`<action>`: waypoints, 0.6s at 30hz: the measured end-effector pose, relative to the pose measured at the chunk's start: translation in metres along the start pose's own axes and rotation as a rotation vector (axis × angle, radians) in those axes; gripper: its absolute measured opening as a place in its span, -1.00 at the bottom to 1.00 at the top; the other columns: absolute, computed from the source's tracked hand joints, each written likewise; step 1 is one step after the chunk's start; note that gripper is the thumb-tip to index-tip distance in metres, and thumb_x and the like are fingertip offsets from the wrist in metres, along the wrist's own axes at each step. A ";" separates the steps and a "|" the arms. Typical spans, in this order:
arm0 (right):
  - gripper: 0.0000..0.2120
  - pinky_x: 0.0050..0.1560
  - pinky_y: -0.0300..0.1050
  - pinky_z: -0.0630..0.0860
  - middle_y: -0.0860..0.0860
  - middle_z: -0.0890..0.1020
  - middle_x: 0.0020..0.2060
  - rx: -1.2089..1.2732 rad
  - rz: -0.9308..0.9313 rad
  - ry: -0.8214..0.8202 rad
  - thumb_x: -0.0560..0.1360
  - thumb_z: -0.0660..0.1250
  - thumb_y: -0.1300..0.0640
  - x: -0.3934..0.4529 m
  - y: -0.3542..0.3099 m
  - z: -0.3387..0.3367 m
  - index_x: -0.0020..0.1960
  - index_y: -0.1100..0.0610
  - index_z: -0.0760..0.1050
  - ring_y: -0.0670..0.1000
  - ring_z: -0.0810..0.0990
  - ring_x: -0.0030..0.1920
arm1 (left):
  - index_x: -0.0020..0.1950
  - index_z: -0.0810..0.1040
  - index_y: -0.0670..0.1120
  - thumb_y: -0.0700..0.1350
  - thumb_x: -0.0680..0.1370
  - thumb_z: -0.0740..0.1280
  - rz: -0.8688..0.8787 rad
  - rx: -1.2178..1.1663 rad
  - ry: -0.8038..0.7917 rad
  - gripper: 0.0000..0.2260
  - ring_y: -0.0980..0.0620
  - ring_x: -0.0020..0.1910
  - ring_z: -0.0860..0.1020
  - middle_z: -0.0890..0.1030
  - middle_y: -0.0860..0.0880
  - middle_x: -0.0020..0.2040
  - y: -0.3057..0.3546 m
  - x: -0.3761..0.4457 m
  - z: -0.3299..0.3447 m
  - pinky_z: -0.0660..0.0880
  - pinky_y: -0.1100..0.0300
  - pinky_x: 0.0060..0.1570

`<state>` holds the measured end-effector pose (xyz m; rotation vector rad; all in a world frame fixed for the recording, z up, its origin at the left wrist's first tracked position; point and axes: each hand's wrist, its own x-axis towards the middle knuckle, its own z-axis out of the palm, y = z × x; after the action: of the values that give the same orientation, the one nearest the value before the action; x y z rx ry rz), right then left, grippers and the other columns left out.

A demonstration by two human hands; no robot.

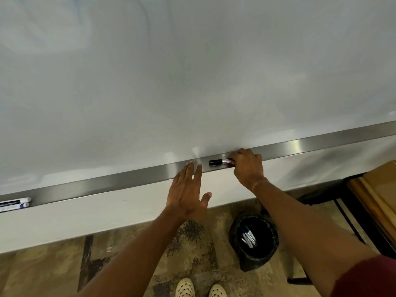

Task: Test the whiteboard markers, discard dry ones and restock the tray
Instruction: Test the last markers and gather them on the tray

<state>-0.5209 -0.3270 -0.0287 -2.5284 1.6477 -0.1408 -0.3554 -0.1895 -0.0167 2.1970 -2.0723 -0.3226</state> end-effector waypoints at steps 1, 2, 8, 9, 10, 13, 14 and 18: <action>-0.65 0.10 0.02 0.34 0.04 0.56 0.08 -0.007 0.008 -0.013 0.49 0.24 0.31 0.001 -0.001 -0.001 0.20 0.02 0.53 0.08 0.47 0.13 | 0.55 -0.19 -0.06 0.26 0.55 0.10 0.001 0.001 -0.002 -0.25 -0.05 0.52 -0.18 -0.17 -0.11 0.55 0.000 0.000 0.000 -0.13 0.06 0.46; -0.65 0.10 0.04 0.36 0.03 0.55 0.08 -0.020 0.012 -0.026 0.48 0.24 0.31 0.001 -0.001 -0.001 0.20 0.02 0.53 0.08 0.47 0.14 | 0.55 -0.18 -0.06 0.26 0.55 0.10 0.002 0.001 -0.003 -0.25 -0.05 0.52 -0.18 -0.17 -0.10 0.55 0.000 0.001 0.000 -0.14 0.07 0.45; -0.67 0.12 0.04 0.39 0.07 0.51 0.13 -0.018 -0.002 -0.002 0.50 0.25 0.29 -0.001 -0.001 0.001 0.23 0.08 0.46 0.09 0.47 0.14 | 0.55 -0.17 -0.06 0.25 0.56 0.09 -0.004 -0.002 -0.027 -0.27 -0.04 0.52 -0.16 -0.18 -0.08 0.55 0.001 -0.001 -0.003 -0.14 0.08 0.45; -0.69 0.11 0.02 0.39 0.07 0.52 0.11 0.003 -0.011 0.028 0.50 0.25 0.28 -0.002 -0.001 0.001 0.22 0.09 0.46 0.08 0.49 0.11 | 0.55 -0.16 -0.06 0.24 0.56 0.10 -0.005 -0.002 -0.024 -0.28 -0.05 0.53 -0.14 -0.16 -0.08 0.55 0.000 -0.001 -0.003 -0.12 0.08 0.45; -0.70 0.10 0.01 0.39 0.07 0.53 0.09 0.024 -0.026 0.062 0.49 0.26 0.29 -0.004 -0.002 0.001 0.21 0.10 0.47 0.08 0.50 0.09 | 0.55 -0.14 -0.06 0.24 0.56 0.10 -0.004 -0.005 -0.013 -0.29 -0.05 0.53 -0.12 -0.14 -0.08 0.56 0.000 -0.001 -0.004 -0.09 0.07 0.45; -0.69 0.08 -0.02 0.39 0.06 0.56 0.00 0.072 -0.081 0.139 0.44 0.29 0.33 -0.012 -0.005 0.000 0.15 0.10 0.51 0.07 0.54 0.00 | 0.55 -0.07 -0.07 0.19 0.57 0.14 -0.004 -0.033 0.026 -0.32 -0.07 0.53 -0.03 -0.04 -0.08 0.56 -0.001 0.000 -0.006 -0.01 0.05 0.45; -0.69 0.09 -0.02 0.40 0.05 0.57 -0.01 0.083 -0.101 0.152 0.42 0.31 0.34 -0.015 -0.008 0.001 0.13 0.10 0.52 0.06 0.55 -0.02 | 0.55 -0.06 -0.07 0.16 0.57 0.15 -0.003 -0.039 0.035 -0.33 -0.07 0.52 -0.01 -0.01 -0.08 0.56 -0.002 0.000 -0.006 0.02 0.05 0.45; -0.69 0.10 -0.04 0.39 0.03 0.56 -0.04 0.123 -0.196 0.164 0.40 0.31 0.36 -0.035 -0.022 0.000 0.08 0.09 0.53 0.03 0.53 -0.03 | 0.54 0.05 -0.09 0.02 0.59 0.20 0.021 -0.053 0.105 -0.42 -0.05 0.49 0.12 0.13 -0.09 0.53 -0.002 0.002 -0.009 0.13 0.08 0.43</action>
<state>-0.5155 -0.2865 -0.0261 -2.6393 1.3890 -0.4638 -0.3513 -0.1918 -0.0082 2.1134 -2.0071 -0.2520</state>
